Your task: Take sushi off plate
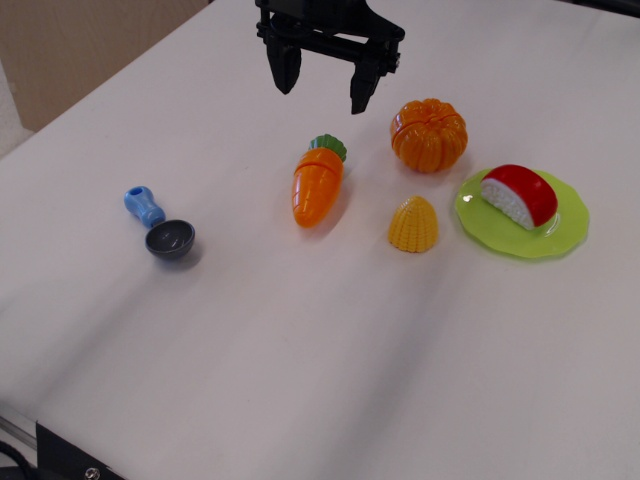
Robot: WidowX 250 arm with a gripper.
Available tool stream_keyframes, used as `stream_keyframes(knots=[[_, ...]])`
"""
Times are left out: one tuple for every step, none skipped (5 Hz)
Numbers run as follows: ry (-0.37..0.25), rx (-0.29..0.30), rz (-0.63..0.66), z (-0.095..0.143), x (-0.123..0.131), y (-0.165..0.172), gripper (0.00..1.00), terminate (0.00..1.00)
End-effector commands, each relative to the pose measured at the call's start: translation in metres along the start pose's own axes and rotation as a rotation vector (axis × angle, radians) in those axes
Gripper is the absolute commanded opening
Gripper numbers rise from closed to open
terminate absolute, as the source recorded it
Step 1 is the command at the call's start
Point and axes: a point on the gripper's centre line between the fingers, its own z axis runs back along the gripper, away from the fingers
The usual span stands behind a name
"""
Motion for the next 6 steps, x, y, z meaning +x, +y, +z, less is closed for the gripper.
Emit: stream_keyframes(knots=[[0.0, 0.0, 0.0, 0.0, 0.0, 0.0, 1.0, 0.0], [-0.005, -0.022, 0.113, 0.009, 0.001, -0.037, 1.0, 0.0], [-0.053, -0.061, 0.267, 0.021, -0.001, -0.076, 1.0, 0.0], [-0.066, -0.114, 0.236, 0.029, 0.0, -0.109, 1.0, 0.0], [-0.068, -0.152, 0.203, 0.026, 0.009, -0.139, 1.0, 0.0], [-0.037, -0.12, 0.233, 0.018, 0.018, -0.152, 1.0, 0.0]])
